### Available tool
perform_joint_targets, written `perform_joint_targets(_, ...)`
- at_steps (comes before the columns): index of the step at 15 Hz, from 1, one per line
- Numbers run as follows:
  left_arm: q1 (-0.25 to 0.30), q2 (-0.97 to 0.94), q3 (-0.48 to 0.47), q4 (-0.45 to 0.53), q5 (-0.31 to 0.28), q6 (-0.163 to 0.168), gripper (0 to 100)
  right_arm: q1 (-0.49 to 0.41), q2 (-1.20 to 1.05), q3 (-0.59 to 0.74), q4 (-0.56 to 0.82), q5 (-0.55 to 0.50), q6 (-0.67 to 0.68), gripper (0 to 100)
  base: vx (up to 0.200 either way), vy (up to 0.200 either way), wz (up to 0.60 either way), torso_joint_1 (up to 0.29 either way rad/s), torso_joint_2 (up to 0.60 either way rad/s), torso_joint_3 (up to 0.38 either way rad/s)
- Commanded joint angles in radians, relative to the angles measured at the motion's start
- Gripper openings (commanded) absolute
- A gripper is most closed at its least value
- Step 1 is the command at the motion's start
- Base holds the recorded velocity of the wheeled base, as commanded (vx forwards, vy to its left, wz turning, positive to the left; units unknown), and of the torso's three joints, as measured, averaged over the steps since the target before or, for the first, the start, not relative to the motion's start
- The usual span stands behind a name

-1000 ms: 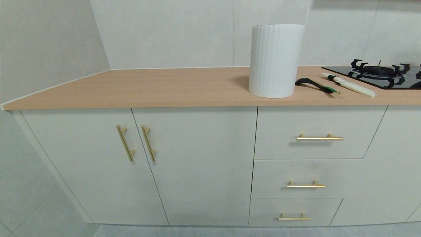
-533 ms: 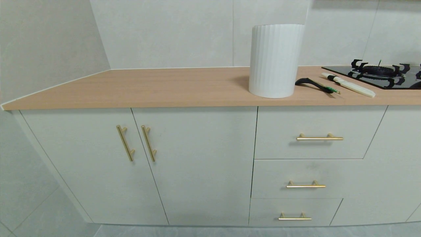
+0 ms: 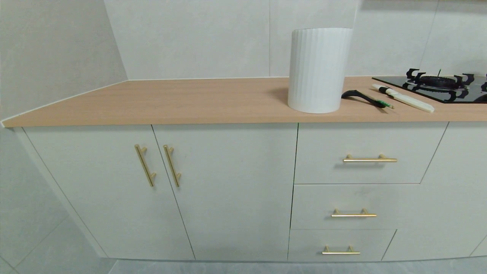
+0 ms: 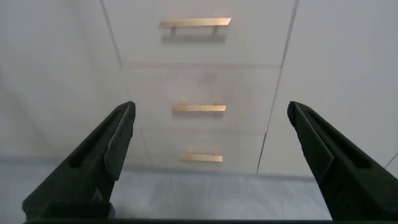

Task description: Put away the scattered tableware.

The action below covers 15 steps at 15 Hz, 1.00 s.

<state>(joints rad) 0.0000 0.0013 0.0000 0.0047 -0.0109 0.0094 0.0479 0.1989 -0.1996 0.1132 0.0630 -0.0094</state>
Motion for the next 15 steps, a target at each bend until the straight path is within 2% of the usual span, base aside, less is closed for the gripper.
perform_joint_targets(1, 0.0, 0.0, 0.0, 0.0, 0.0, 0.0, 100, 0.044, 0.392, -0.058, -0.03, 0.011, -0.032, 100, 0.0, 0.0, 0.0, 0.0, 0.0, 0.0)
perform_joint_targets(2, 0.0, 0.0, 0.0, 0.0, 0.0, 0.0, 100, 0.046, 0.418, -0.066, -0.04, 0.011, -0.032, 100, 0.0, 0.0, 0.0, 0.0, 0.0, 0.0)
perform_joint_targets(3, 0.0, 0.0, 0.0, 0.0, 0.0, 0.0, 100, 0.05, 0.643, -0.113, -0.095, 0.014, -0.035, 100, 0.0, 0.0, 0.0, 0.0, 0.0, 0.0)
perform_joint_targets(4, 0.0, 0.0, 0.0, 0.0, 0.0, 0.0, 100, 0.055, 0.691, -0.126, -0.102, 0.012, -0.035, 100, 0.0, 0.0, 0.0, 0.0, 0.0, 0.0)
perform_joint_targets(6, 0.0, 0.0, 0.0, 0.0, 0.0, 0.0, 100, 0.06, 0.981, -0.17, -0.207, 0.011, -0.031, 100, 0.0, 0.0, 0.0, 0.0, 0.0, 0.0)
perform_joint_targets(8, 0.0, 0.0, 0.0, 0.0, 0.0, 0.0, 100, 0.06, 1.231, -0.195, -0.365, 0.008, -0.027, 100, 0.0, 0.0, 0.0, 0.0, 0.0, 0.0)
perform_joint_targets(11, 0.0, 0.0, 0.0, 0.0, 0.0, 0.0, 100, 0.06, 1.465, -0.195, -0.576, 0.003, -0.029, 100, 0.0, 0.0, 0.0, 0.0, 0.0, 0.0)
perform_joint_targets(12, 0.0, 0.0, 0.0, 0.0, 0.0, 0.0, 100, 0.056, 1.603, -0.208, -0.713, -0.002, -0.029, 100, 0.0, 0.0, 0.0, 0.0, 0.0, 0.0)
perform_joint_targets(15, 0.0, 0.0, 0.0, 0.0, 0.0, 0.0, 100, 0.053, 1.824, -0.244, -0.955, -0.026, -0.032, 100, 0.0, 0.0, 0.0, 0.0, 0.0, 0.0)
